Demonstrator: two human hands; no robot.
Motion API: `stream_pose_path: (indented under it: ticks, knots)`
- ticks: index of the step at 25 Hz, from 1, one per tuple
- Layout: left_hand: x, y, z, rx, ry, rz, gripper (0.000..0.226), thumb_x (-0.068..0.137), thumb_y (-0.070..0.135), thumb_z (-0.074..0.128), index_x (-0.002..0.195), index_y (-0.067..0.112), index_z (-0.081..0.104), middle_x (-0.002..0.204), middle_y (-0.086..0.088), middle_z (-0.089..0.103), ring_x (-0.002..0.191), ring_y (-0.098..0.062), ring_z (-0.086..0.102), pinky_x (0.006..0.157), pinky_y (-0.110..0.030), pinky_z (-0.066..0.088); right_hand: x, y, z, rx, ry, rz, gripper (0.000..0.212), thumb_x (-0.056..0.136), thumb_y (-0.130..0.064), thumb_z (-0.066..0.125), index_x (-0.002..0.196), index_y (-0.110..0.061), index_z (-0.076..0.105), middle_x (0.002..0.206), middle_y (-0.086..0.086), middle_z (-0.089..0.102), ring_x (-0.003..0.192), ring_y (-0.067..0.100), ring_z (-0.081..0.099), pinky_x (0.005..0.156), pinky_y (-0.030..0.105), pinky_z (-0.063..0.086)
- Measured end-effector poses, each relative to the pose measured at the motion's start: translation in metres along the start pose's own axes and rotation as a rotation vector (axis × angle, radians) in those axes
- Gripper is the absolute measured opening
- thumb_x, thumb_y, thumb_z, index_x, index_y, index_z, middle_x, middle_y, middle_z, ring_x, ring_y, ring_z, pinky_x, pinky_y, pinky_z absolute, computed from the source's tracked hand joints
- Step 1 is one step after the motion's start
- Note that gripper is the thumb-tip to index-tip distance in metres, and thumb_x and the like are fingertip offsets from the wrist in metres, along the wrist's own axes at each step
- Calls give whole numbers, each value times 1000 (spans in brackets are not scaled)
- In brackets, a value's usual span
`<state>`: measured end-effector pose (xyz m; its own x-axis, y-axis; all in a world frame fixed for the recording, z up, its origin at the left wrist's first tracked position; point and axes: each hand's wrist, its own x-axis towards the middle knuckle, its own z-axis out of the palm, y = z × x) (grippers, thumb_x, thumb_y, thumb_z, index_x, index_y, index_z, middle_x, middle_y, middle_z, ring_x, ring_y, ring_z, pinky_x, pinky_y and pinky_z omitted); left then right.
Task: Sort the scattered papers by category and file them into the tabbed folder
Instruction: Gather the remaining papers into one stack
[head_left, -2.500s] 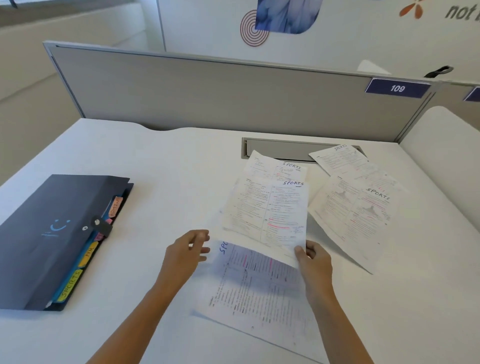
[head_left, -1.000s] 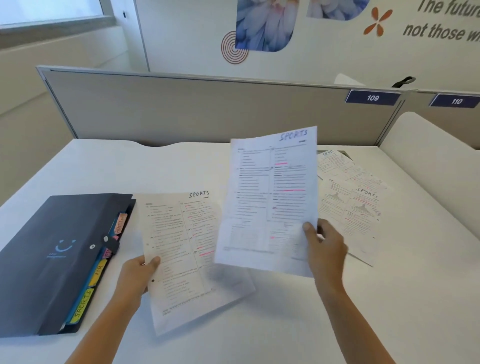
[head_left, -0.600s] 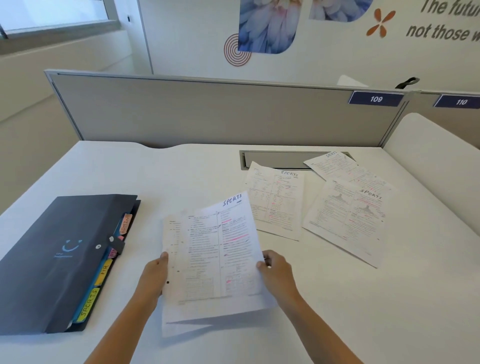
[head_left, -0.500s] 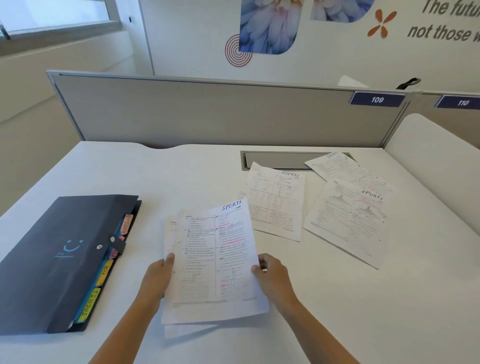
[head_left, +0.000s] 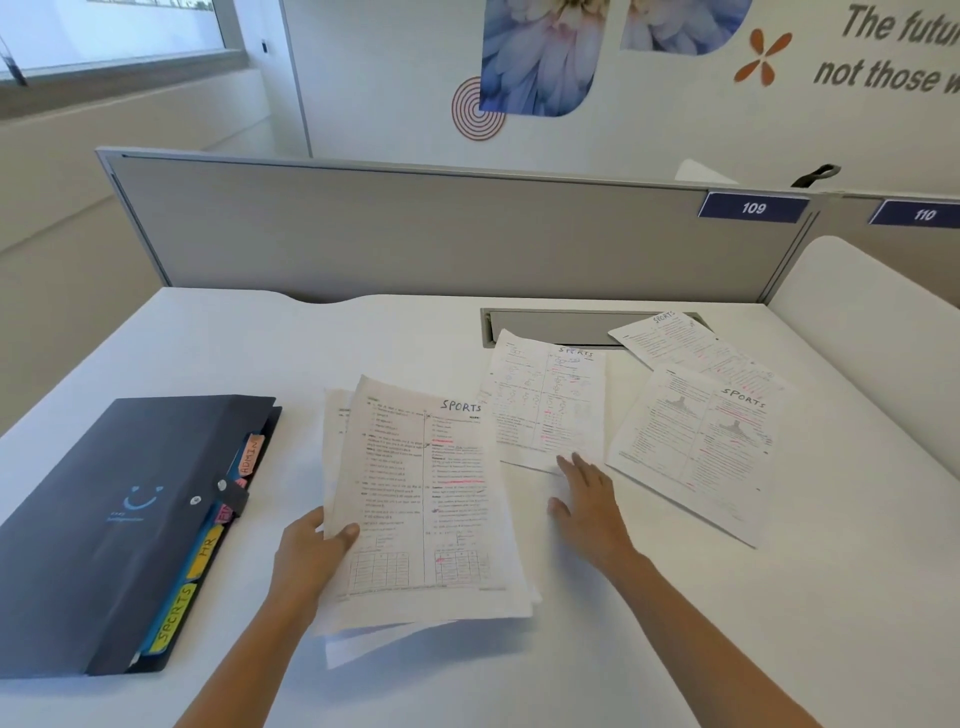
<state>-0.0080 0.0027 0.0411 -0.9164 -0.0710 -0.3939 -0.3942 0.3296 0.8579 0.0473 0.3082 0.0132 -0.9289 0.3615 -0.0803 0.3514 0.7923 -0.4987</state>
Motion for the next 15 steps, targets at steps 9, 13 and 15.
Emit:
stream_pose_path:
  ticks: [9, 13, 15]
  knots:
    - [7, 3, 7, -139, -46, -28, 15, 91, 10, 60, 105, 16, 58, 99, -10, 66, 87, -35, 64, 78, -47, 54, -46, 7, 3, 8, 34, -238, 23, 94, -16, 50, 99, -33, 65, 72, -30, 63, 73, 7, 56, 71, 22, 45]
    - [10, 8, 17, -139, -76, -21, 16, 90, 10, 60, 105, 15, 59, 104, -10, 66, 91, -36, 64, 81, -50, 53, -50, 0, -8, 264, 361, 16, 22, 90, -3, 54, 104, -15, 66, 90, -4, 67, 84, 14, 63, 73, 13, 45]
    - [11, 12, 23, -136, -85, -16, 16, 90, 10, 60, 105, 16, 58, 104, -9, 65, 91, -37, 64, 80, -50, 53, -38, -3, -12, 263, 391, 212, 28, 89, -9, 59, 117, -7, 58, 107, 7, 61, 101, 23, 58, 82, 22, 44]
